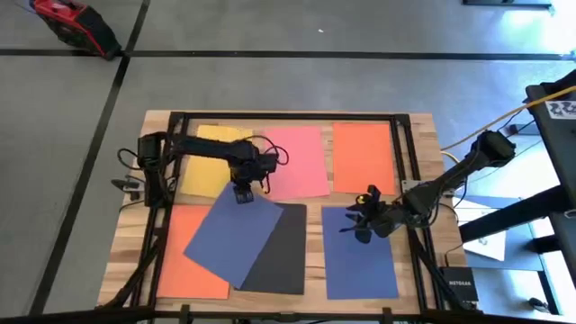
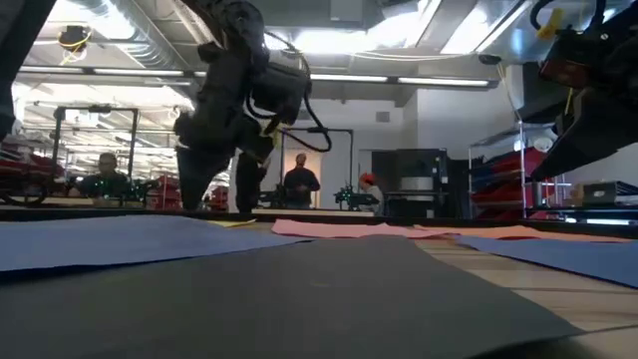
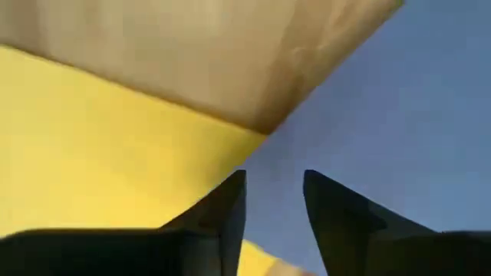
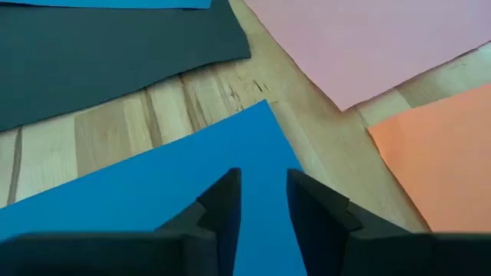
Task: Organize paper
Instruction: Stack the blue paper on top of the blue paper on the table
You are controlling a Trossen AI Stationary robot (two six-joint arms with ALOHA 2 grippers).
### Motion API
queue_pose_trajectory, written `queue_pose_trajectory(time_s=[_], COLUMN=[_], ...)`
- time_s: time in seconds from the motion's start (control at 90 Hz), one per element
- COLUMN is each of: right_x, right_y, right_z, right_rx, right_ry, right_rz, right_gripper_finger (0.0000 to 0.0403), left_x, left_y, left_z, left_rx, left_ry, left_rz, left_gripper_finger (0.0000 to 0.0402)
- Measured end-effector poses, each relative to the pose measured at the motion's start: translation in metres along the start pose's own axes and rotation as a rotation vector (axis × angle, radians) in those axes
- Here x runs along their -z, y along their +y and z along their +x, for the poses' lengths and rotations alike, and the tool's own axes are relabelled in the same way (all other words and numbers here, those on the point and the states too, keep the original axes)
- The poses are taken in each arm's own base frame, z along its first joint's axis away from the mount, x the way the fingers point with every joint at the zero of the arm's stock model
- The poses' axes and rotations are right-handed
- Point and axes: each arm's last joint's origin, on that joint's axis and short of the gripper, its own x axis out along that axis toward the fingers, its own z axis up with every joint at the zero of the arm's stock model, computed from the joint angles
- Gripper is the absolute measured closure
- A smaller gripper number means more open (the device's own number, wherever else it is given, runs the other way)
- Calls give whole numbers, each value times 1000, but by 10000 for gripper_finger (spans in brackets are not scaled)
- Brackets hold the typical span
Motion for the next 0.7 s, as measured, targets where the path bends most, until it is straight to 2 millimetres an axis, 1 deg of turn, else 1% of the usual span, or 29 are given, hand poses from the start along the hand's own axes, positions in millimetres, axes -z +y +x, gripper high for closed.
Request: queue_pose_trajectory(time_s=[0.111,0.178,0.267,0.356,0.422,0.533,0.622,0.7], right_x=[0,0,0,0,0,0,0,0], right_y=[0,0,0,0,0,0,0,0], right_z=[0,0,0,0,0,0,0,0], right_rx=[0,1,1,3,4,5,7,7], right_ry=[-1,-1,-2,-5,-5,-5,-6,-6], right_rz=[0,0,-1,-1,-1,-2,-2,-2], right_gripper_finger=[308,308,308,308,308,308,308,308], left_x=[8,12,13,12,7,-5,-14,-21], left_y=[-5,-6,-6,-2,1,3,0,-3], left_z=[-1,-1,-1,-1,-1,-1,-2,-4], left_rx=[72,96,97,95,71,30,36,10], left_ry=[81,118,137,130,79,-58,-155,-232], left_rz=[37,36,30,-16,-61,-102,-127,-165], left_gripper_finger=[349,362,361,344,329,308,303,308])
